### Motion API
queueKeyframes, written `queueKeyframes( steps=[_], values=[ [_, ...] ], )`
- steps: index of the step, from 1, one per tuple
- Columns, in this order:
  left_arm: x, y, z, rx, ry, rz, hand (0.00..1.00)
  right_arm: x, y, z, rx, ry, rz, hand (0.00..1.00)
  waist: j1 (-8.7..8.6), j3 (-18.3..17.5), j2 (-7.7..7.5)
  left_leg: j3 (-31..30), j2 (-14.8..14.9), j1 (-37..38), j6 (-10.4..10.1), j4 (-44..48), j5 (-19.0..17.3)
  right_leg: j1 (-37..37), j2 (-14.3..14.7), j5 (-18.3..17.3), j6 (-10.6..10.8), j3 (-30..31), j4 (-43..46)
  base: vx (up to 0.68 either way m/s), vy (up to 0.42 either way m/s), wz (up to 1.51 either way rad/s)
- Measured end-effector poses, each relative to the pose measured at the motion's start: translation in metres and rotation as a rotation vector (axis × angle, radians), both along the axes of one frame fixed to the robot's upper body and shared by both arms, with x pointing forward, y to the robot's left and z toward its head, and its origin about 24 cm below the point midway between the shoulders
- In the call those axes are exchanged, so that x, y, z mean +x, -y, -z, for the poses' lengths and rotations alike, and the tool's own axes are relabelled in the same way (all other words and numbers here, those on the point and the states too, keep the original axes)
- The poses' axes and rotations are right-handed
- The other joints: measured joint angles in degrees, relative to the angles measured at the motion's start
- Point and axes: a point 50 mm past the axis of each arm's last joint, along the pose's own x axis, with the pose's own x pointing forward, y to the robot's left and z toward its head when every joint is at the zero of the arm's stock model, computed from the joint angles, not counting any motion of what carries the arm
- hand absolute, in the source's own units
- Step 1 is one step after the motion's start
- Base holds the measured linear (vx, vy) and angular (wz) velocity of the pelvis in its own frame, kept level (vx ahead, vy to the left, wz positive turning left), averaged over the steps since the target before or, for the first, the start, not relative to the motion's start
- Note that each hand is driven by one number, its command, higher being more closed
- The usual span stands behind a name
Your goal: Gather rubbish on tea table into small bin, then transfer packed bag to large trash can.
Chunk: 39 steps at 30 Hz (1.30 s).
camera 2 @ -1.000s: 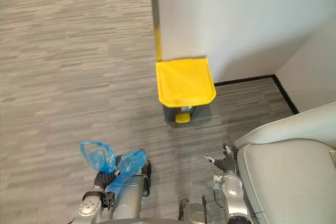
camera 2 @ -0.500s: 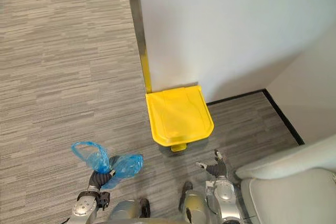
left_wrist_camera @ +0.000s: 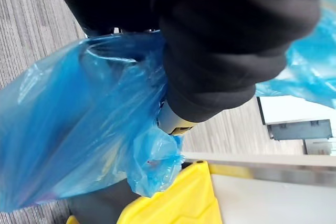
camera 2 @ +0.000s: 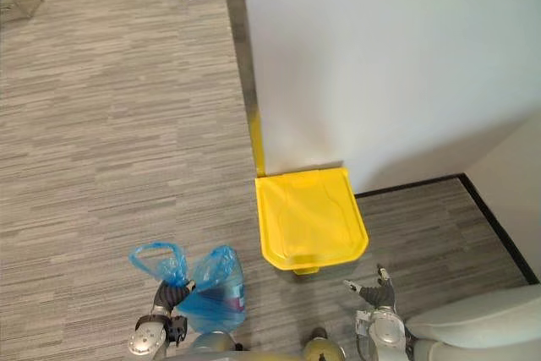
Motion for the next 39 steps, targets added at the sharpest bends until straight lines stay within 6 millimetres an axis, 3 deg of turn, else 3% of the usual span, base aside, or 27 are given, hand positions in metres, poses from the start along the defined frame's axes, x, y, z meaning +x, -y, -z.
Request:
queueKeyframes(
  steps=[2,4,5,6,7,9,11,13,15,17,19,25,26,29,30,33,36,39],
  values=[
    [-0.001,-0.005,0.0,0.017,-0.004,0.003,1.0,0.007,-0.01,0.0,0.025,0.013,-0.01,0.0,0.82,0.32,-1.08,0.66,-0.76,-0.31,1.44,0.38,-0.92,-1.42,-1.07,-0.16,0.67,0.29,2.27,-0.04,0.16,-0.16],
    [-0.001,-0.004,-0.001,0.015,-0.001,0.007,1.0,0.008,-0.01,0.0,0.028,0.016,-0.011,0.0,0.46,0.37,-0.98,0.63,-0.84,-0.27,3.73,0.7,-4.17,-5.32,-2.31,-3.21,0.8,1.0,10.76,-0.07,0.175,-0.02],
    [-0.001,-0.006,0.0,0.021,-0.006,0.006,1.0,0.009,-0.012,0.0,0.033,0.015,-0.011,0.0,0.5,1.27,-2.06,0.5,-1.95,0.35,4.81,1.33,-6.17,-8.97,-4.55,-5.26,0.55,2.32,19.62,-0.06,0.124,-0.08],
    [-0.001,-0.007,-0.001,0.024,-0.004,0.007,1.0,0.012,-0.012,-0.001,0.033,0.022,-0.014,0.0,0.32,2.05,-2.4,0.28,-2.74,1.43,5.61,1.46,-7.12,-12.05,-6.07,-5.62,0.26,3.08,26.59,-0.06,0.132,-0.09],
    [-0.003,-0.009,0.0,0.033,-0.019,0.006,1.0,0.007,-0.011,0.001,0.035,0.009,-0.005,0.0,-0.2,2.83,-2.01,0.24,-3.17,2.75,6.46,2.37,-8.36,-14.91,-6.83,-8.68,0.34,4.37,32.35,-0.02,0.079,-0.04],
    [0.001,-0.014,-0.003,0.06,-0.006,0.01,1.0,0.001,-0.01,0.003,0.039,-0.006,0.005,0.0,-0.47,3.09,-2.32,-0.45,-3.09,4.38,7.09,4.18,-10.27,-17.57,-6.04,-10.83,0.49,4.15,32.37,0.07,0.059,0.17],
    [0.01,-0.02,-0.008,0.087,0.019,0.023,1.0,0.002,-0.008,0.002,0.037,0.003,0.013,0.0,-1.67,3.32,-2.18,-1.91,-2.93,4.59,7.45,6.66,-11.72,-20.39,-5.19,-9.95,1.27,2.91,26.52,0.16,0.007,0.54],
    [0.029,-0.021,-0.017,0.096,0.076,0.023,1.0,0.002,-0.007,0.001,0.041,0.006,0.025,0.0,-1.37,4.67,-1.98,-3.27,-2.85,5.04,5.73,9.87,-13.22,-21.29,-3.78,-6.29,2.33,1.42,14.38,0.22,-0.054,0.64],
    [0.031,-0.021,-0.018,0.098,0.088,-0.001,1.0,0.005,-0.007,-0.001,0.045,0.016,0.025,0.0,-0.99,4.81,-1.18,-5.38,-2.36,6.14,3.82,10.55,-14.25,-19.25,-3.17,-5.28,1.58,1.92,13.7,0.31,-0.103,0.36],
    [0.033,-0.02,-0.019,0.098,0.092,0.008,1.0,0.016,-0.005,-0.011,0.031,0.074,0.034,0.0,-0.99,5.35,-0.34,-6.92,-1.64,6.31,3.32,9.9,-14.5,-20.11,-1.64,-6.8,2.58,4.28,16.04,0.32,-0.106,0.16],
    [0.037,-0.016,-0.02,0.092,0.101,0.02,1.0,0.016,0.008,-0.021,0.009,0.123,0.097,0.0,-1.15,5.71,-0.17,-7.96,-1.07,6.55,2.51,10.49,-14.06,-21.74,-1.65,-10.64,1.41,4.8,21.47,0.28,-0.113,0.09],
    [0.055,-0.011,-0.028,0.078,0.151,0.038,1.0,0.024,0.008,-0.027,0.034,0.18,0.116,0.0,-1.35,6.49,-0.92,-8.52,0.89,7.01,1.85,12.55,-13.86,-21.82,-0.19,-11.64,0.8,4.01,24.32,0.13,-0.095,-0.09],
    [0.055,-0.011,-0.028,0.078,0.151,0.039,1.0,0.025,0.005,-0.027,0.042,0.184,0.112,0.0,-1.37,6.5,-0.9,-9.28,1.43,6.67,1.02,11.93,-14.4,-22.22,0.42,-11.6,0.75,3.73,23.94,-0.05,-0.084,0.04],
    [0.055,-0.008,-0.027,0.069,0.145,0.038,1.0,0.033,-0.002,-0.029,0.053,0.204,0.105,0.0,-1.4,6.55,-0.71,-12.21,1.82,5.37,1.03,9.13,-17.25,-24.44,1.34,-10.58,-0.08,2.99,23.34,-0.15,-0.104,0.08],
    [0.052,-0.009,-0.023,0.069,0.126,0.036,1.0,0.037,-0.01,-0.03,0.06,0.212,0.099,0.0,-0.97,6.82,-1.41,-12.14,1.75,4.49,0.95,9.53,-17.2,-25.08,1.57,-9.92,-0.79,3.32,22.97,-0.15,-0.086,-0.08],
    [0.038,-0.001,-0.012,0.05,0.075,0.041,1.0,0.042,-0.015,-0.041,0.004,0.257,0.102,0.0,-1.2,6.87,-1.14,-12.6,2.19,4.05,1.0,9.54,-17.25,-25.44,2.83,-9.43,-1.55,4.48,22.6,-0.12,-0.122,0.0],
    [0.037,0.012,-0.011,0.036,0.073,0.053,1.0,0.037,-0.005,-0.066,-0.112,0.358,0.187,0.0,-1.3,6.65,-0.36,-12.64,2.88,3.97,-0.13,8.28,-16.59,-26.25,3.57,-8.98,-2.22,4.52,22.79,-0.03,-0.142,0.0],
    [0.04,0.022,-0.014,0.026,0.095,0.066,1.0,0.017,0.02,-0.085,-0.25,0.41,0.332,0.0,-1.44,6.58,-0.35,-12.7,4.45,3.93,-1.41,7.8,-15.88,-26.4,4.31,-8.98,-2.28,3.2,23.2,0.03,-0.126,0.06]
  ],
)
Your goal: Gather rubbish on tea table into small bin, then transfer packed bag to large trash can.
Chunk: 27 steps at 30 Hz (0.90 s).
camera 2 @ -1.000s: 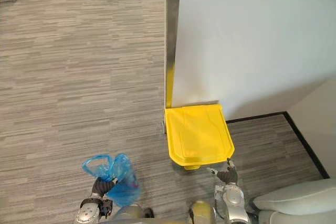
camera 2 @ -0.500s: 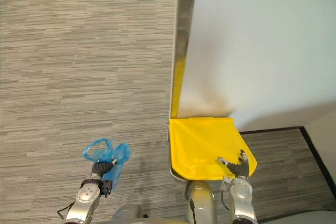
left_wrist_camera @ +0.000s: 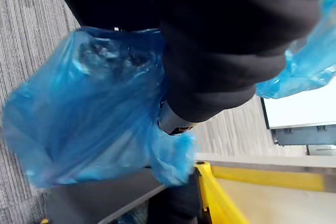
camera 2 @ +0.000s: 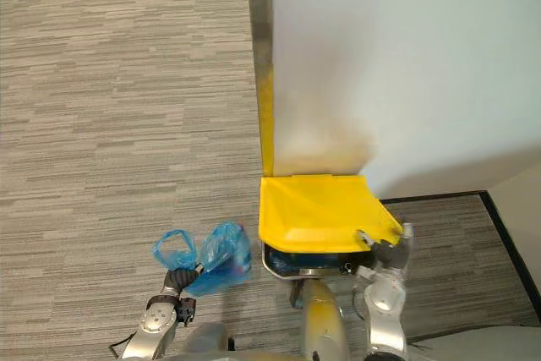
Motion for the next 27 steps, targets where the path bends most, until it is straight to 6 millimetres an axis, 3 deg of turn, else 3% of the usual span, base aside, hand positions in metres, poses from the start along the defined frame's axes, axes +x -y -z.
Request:
queueKeyframes(
  steps=[4,6,9,12,15,18,19,20,21,22,23,25,27],
  values=[
    [0.001,0.004,-0.002,-0.009,0.008,0.01,1.0,-0.035,0.022,0.013,0.008,-0.092,0.161,0.0,-0.21,-0.28,-0.5,0.26,0.83,-0.23,-1.1,-0.01,0.6,0.07,0.11,-0.01,-0.1,-0.84,0.05,-0.03,-0.097,0.04],
    [-0.001,0.003,-0.003,-0.006,0.017,0.006,1.0,-0.045,0.019,0.029,0.072,-0.144,0.183,0.0,-0.17,-0.55,-0.85,0.22,1.19,-0.26,-1.1,-0.12,0.59,0.19,0.1,-0.1,0.02,-1.09,-0.29,-0.07,-0.082,0.1],
    [-0.005,0.0,-0.002,-0.005,0.009,0.001,1.0,-0.061,0.002,0.071,0.271,-0.293,0.159,0.0,-0.08,-1.15,-1.52,0.23,2.06,-0.16,-1.09,-2.27,0.6,0.7,0.04,0.08,-0.28,-2.19,-1.86,-0.06,-0.114,0.23],
    [-0.008,-0.005,-0.001,0.009,-0.003,0.0,1.0,-0.049,-0.022,0.086,0.391,-0.337,0.008,0.0,0.02,-1.24,-1.23,0.0,3.64,-0.25,-1.09,-4.91,0.6,0.71,0.98,0.0,-0.22,-3.66,-3.29,-0.01,-0.174,0.19],
    [-0.004,-0.009,-0.003,0.022,0.005,0.011,1.0,-0.004,-0.053,0.083,0.396,-0.332,-0.241,0.0,0.05,-1.2,-1.12,-1.95,5.06,-1.94,-1.02,-8.01,0.64,-0.23,2.35,-0.22,-0.4,-5.84,-5.48,-0.02,-0.178,0.24],
    [0.008,-0.005,-0.006,0.013,0.027,0.037,1.0,0.061,-0.074,0.05,0.292,-0.235,-0.458,0.0,-0.06,-0.24,-0.51,-3.43,4.51,-6.54,-1.65,-3.66,1.06,-0.76,2.99,-0.37,-0.67,-8.02,-7.09,-0.08,-0.165,0.24],
    [0.016,-0.001,-0.011,0.007,0.054,0.05,1.0,0.09,-0.077,0.026,0.233,-0.157,-0.511,0.0,0.28,0.51,0.22,-3.17,3.29,-10.49,-0.74,0.48,1.46,-0.75,3.27,-0.13,0.02,-9.05,-7.69,-0.17,-0.131,0.12],
    [0.018,0.0,-0.013,-0.001,0.067,0.048,1.0,0.1,-0.077,0.018,0.209,-0.133,-0.528,0.0,1.08,0.94,0.87,-4.2,3.83,-10.62,1.17,0.9,3.19,-1.23,3.84,-1.0,1.15,-8.75,-6.08,-0.14,-0.119,0.01],
    [0.026,0.001,-0.018,-0.016,0.101,0.046,1.0,0.118,-0.078,-0.001,0.168,-0.083,-0.551,0.0,1.88,2.5,0.33,-3.55,4.2,-10.38,-1.24,1.61,4.32,-4.21,3.9,-0.61,-6.03,-0.9,3.7,-0.09,-0.166,0.43],
    [0.033,0.0,-0.023,-0.022,0.126,0.036,1.0,0.14,-0.071,-0.025,0.11,-0.026,-0.558,0.0,1.47,4.8,-0.04,-5.55,2.97,-10.62,-3.43,1.94,5.06,-3.4,3.46,-3.06,-4.89,0.7,2.97,-0.06,-0.143,0.52],
    [0.033,0.0,-0.024,-0.024,0.131,0.039,1.0,0.148,-0.069,-0.034,0.091,-0.005,-0.559,0.0,1.64,4.83,0.07,-5.71,2.91,-11.46,-3.87,2.88,5.12,-3.83,3.51,-2.53,-4.18,0.14,1.89,-0.03,-0.118,0.51],
    [0.037,0.004,-0.028,-0.046,0.157,0.043,1.0,0.178,-0.058,-0.079,0.012,0.093,-0.549,0.0,1.66,5.71,0.79,-3.71,1.25,-15.73,-3.51,7.59,4.94,-3.6,3.86,0.92,-3.1,-2.85,-4.42,-0.07,-0.036,0.16],
    [0.038,0.008,-0.03,-0.049,0.167,0.064,1.0,0.186,-0.053,-0.098,-0.021,0.134,-0.545,0.0,1.66,7.13,1.13,-2.55,0.03,-14.65,-2.37,7.79,4.25,-2.4,4.16,1.72,-2.82,-3.87,-5.52,-0.08,0.009,0.19]
  ],
)
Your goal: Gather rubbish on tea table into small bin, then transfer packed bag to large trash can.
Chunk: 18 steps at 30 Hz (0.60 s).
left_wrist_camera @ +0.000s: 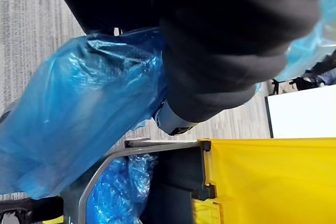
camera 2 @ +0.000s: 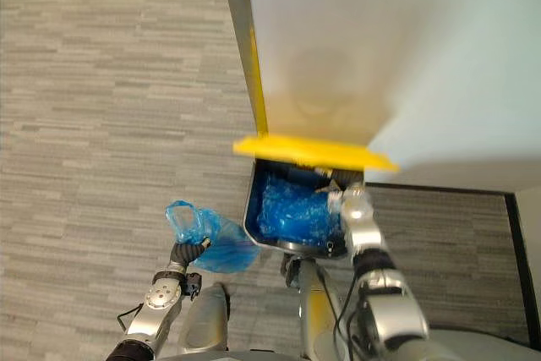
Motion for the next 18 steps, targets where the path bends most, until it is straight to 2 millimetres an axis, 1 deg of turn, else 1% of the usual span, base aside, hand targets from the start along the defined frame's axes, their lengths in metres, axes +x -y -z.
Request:
queueKeyframes(
  steps=[1,3,4,5,6,7,8,10,12,13,14,15,16,17,18],
  values=[
    [0.006,0.003,-0.006,-0.005,0.028,0.016,1.0,0.005,0.002,-0.012,-0.016,0.031,-0.002,0.0,0.04,1.02,-0.49,0.31,0.08,0.06,0.3,0.18,-0.16,0.47,-0.04,0.22,0.04,-0.14,-0.28,-0.09,0.006,0.13],
    [0.009,0.011,-0.015,-0.025,0.072,0.042,1.0,0.013,0.001,-0.032,-0.041,0.08,-0.021,0.0,0.15,1.66,-0.46,0.51,0.61,-0.93,0.26,0.74,-0.16,0.66,0.01,0.73,0.81,-0.92,-1.25,-0.15,-0.02,-0.07],
    [0.011,0.013,-0.019,-0.029,0.094,0.055,1.0,0.015,-0.003,-0.036,-0.05,0.091,-0.043,0.0,0.26,1.68,-0.44,0.26,1.17,-1.53,0.25,0.47,-0.19,1.01,0.6,1.16,1.6,-1.27,-3.56,-0.14,-0.028,-0.19],
    [0.012,0.015,-0.022,-0.034,0.104,0.062,1.0,0.015,-0.004,-0.037,-0.054,0.096,-0.053,0.0,0.3,1.91,-0.1,0.12,1.69,-1.65,0.33,0.1,-0.17,1.52,1.12,1.36,2.04,-1.38,-4.66,-0.12,-0.043,-0.13],
    [0.016,0.02,-0.029,-0.048,0.136,0.085,1.0,0.016,-0.006,-0.04,-0.064,0.106,-0.066,0.0,0.18,2.73,0.29,0.46,2.66,-1.51,0.26,-0.16,-0.13,0.94,1.5,2.33,-0.73,0.1,-1.93,-0.05,-0.039,0.28],
    [0.017,0.022,-0.034,-0.042,0.157,0.112,1.0,0.016,-0.006,-0.04,-0.076,0.103,-0.071,0.0,-0.82,3.26,-0.03,0.16,2.35,-1.1,-0.33,0.54,0.2,1.9,0.94,3.47,-2.04,4.37,0.36,-0.03,-0.027,0.3],
    [0.019,0.026,-0.044,-0.059,0.201,0.146,1.0,0.019,-0.01,-0.047,-0.077,0.117,-0.103,0.0,-0.83,3.64,0.61,0.01,2.69,-1.45,-1.08,0.93,0.63,2.41,2.0,3.91,-2.24,3.57,-1.33,0.01,-0.01,0.22],
    [0.022,0.032,-0.056,-0.07,0.248,0.186,1.0,0.021,-0.014,-0.051,-0.093,0.122,-0.132,0.0,-0.38,3.78,0.66,-0.25,2.81,-1.78,-1.07,0.94,0.63,2.34,2.43,4.6,-2.19,3.4,-2.25,-0.01,-0.012,-0.11],
    [0.027,0.047,-0.078,-0.109,0.34,0.278,1.0,0.021,-0.012,-0.052,-0.133,0.108,-0.174,0.0,-0.16,3.79,0.67,-0.69,2.82,-2.11,-1.07,1.21,0.63,2.35,2.6,4.79,-2.12,3.06,-2.68,-0.03,-0.014,-0.07],
    [0.029,0.059,-0.095,-0.153,0.409,0.337,1.0,0.023,-0.014,-0.054,-0.167,0.098,-0.205,0.0,-0.27,3.79,0.68,-0.43,2.81,-2.14,-1.07,1.61,0.63,2.36,2.51,5.03,-1.77,2.96,-2.69,-0.04,0.02,-0.14],
    [0.03,0.064,-0.102,-0.172,0.438,0.361,1.0,0.023,-0.015,-0.055,-0.179,0.096,-0.214,0.0,-0.29,3.8,0.69,-0.19,2.8,-2.2,-1.07,1.84,0.63,2.36,2.38,5.14,-1.62,2.83,-2.69,-0.07,0.047,-0.2],
    [0.033,0.074,-0.119,-0.203,0.505,0.415,1.0,0.025,-0.016,-0.057,-0.19,0.09,-0.231,0.0,-0.37,3.84,0.76,0.26,2.74,-2.57,-1.07,2.29,0.63,2.41,1.88,5.42,-1.52,2.26,-2.61,-0.05,0.035,-0.12],
    [0.035,0.08,-0.128,-0.221,0.538,0.439,1.0,0.026,-0.017,-0.058,-0.196,0.088,-0.236,0.0,-0.47,3.87,0.82,0.44,2.66,-2.62,-1.08,2.4,0.63,2.41,1.64,5.57,-1.28,2.16,-2.58,-0.07,0.053,-0.06],
    [0.039,0.087,-0.141,-0.236,0.591,0.476,1.0,0.028,-0.019,-0.06,-0.207,0.086,-0.244,0.0,-0.77,3.9,0.8,0.63,2.51,-2.79,-1.08,2.58,0.63,2.41,1.3,5.78,-1.0,2.17,-2.64,-0.08,0.079,0.06],
    [0.043,0.096,-0.159,-0.248,0.66,0.518,1.0,0.029,-0.021,-0.063,-0.211,0.091,-0.257,0.0,-1.45,4.07,0.81,0.72,2.11,-3.02,-1.07,2.79,0.64,2.41,0.77,6.11,-0.56,2.15,-2.66,-0.1,0.099,0.06]
  ],
)
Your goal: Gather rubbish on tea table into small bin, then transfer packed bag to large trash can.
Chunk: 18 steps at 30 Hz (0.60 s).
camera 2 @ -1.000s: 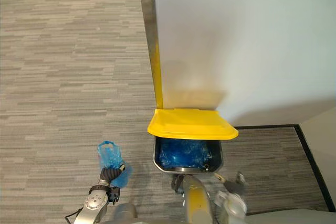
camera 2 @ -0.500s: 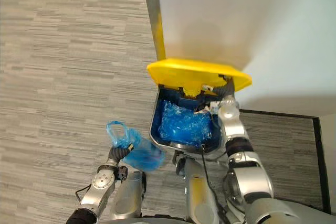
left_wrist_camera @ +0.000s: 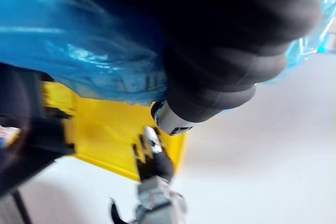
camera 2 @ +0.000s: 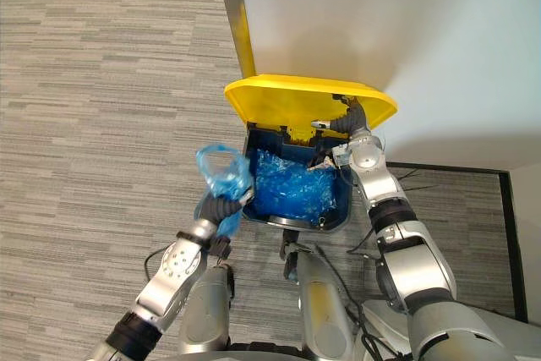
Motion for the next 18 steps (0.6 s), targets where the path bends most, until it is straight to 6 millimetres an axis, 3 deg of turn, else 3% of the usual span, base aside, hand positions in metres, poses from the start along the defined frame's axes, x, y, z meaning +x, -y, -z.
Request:
queueKeyframes(
  steps=[4,7,11,15,17,18],
  values=[
    [0.009,0.016,-0.047,-0.045,0.188,0.07,1.0,0.006,-0.011,-0.018,-0.026,0.04,-0.041,0.0,-0.14,1.58,-0.01,1.23,-0.5,-0.27,0.03,0.55,0.01,0.01,-0.29,1.81,0.14,1.35,-1.29,-0.07,0.099,-0.11],
    [0.018,0.019,-0.058,-0.042,0.221,0.059,1.0,0.008,-0.016,-0.03,-0.034,0.071,-0.055,0.0,-0.47,2.95,0.0,1.44,-0.6,-0.9,0.07,0.99,-0.01,-0.1,-0.19,2.6,-0.07,1.5,-2.13,-0.04,0.07,-0.06],
    [0.053,0.021,-0.038,0.065,0.114,-0.019,1.0,0.012,-0.022,-0.048,-0.045,0.114,-0.079,0.0,-0.63,3.23,-0.06,1.34,-0.72,-3.92,0.17,1.94,-0.06,-2.75,-0.25,2.83,-0.28,1.44,-1.82,-0.01,0.031,-0.01],
    [0.085,0.007,-0.001,0.271,-0.062,-0.163,1.0,0.014,-0.04,-0.073,-0.105,0.174,-0.147,0.0,-1.82,4.26,-0.57,0.59,-0.57,-7.88,0.29,3.24,-0.13,-6.34,-0.2,2.87,-0.35,0.73,-1.47,0.01,-0.001,0.02],
    [0.094,0.006,0.006,0.343,-0.1,-0.19,1.0,0.012,-0.041,-0.083,-0.121,0.213,-0.158,0.0,-1.91,4.66,-0.78,0.17,-0.5,-10.13,0.36,4.2,-0.17,-8.33,-0.19,2.93,-0.43,0.41,-1.1,0.01,0.002,0.02],
    [0.099,0.006,0.007,0.377,-0.111,-0.203,0.0,0.011,-0.041,-0.087,-0.125,0.225,-0.161,0.0,-1.93,5.02,-0.94,0.11,-0.48,-11.14,0.42,4.64,-0.21,-9.19,-0.25,2.93,-0.43,0.35,-0.77,0.0,0.0,0.0]
  ],
)
